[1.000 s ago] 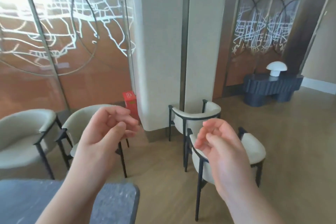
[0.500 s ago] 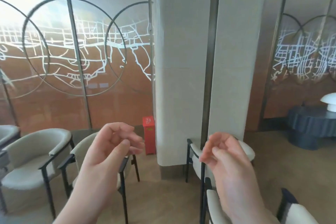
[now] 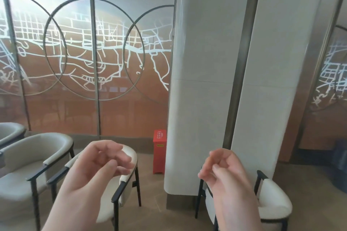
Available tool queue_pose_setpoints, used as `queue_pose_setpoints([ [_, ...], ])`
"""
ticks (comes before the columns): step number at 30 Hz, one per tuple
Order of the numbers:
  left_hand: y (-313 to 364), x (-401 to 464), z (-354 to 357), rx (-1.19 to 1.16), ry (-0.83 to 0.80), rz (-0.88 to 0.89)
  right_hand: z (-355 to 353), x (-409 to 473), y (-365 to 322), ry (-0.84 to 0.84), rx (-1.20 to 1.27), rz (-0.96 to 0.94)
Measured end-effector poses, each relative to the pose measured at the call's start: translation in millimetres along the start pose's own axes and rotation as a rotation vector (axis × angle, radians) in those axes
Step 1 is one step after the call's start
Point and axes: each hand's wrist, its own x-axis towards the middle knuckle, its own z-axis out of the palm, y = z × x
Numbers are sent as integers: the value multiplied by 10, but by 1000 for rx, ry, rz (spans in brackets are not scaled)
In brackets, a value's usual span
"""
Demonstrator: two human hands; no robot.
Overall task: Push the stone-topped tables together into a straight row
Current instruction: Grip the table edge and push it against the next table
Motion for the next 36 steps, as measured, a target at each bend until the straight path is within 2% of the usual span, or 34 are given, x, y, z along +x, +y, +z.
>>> queue_pose_setpoints([
  [11, -975, 1226, -944, 43, 175, 24, 908, 1496, 1109, -166, -31, 22],
  [14, -1147, 1464, -1186, 93, 220, 15, 1163, 1806, 1439, -210, -31, 9],
  [22, -1520, 1861, -1830, 274, 404, 24, 1852, 2668, 2469, -409, 87, 115],
  [31, -2489, 2762, -1924, 454, 582, 43, 2276, 4161, 3529, -604, 230, 238],
  [36, -2709, 3173, -2047, 556, 646, 52, 2690, 4724, 3951, -687, 345, 326],
])
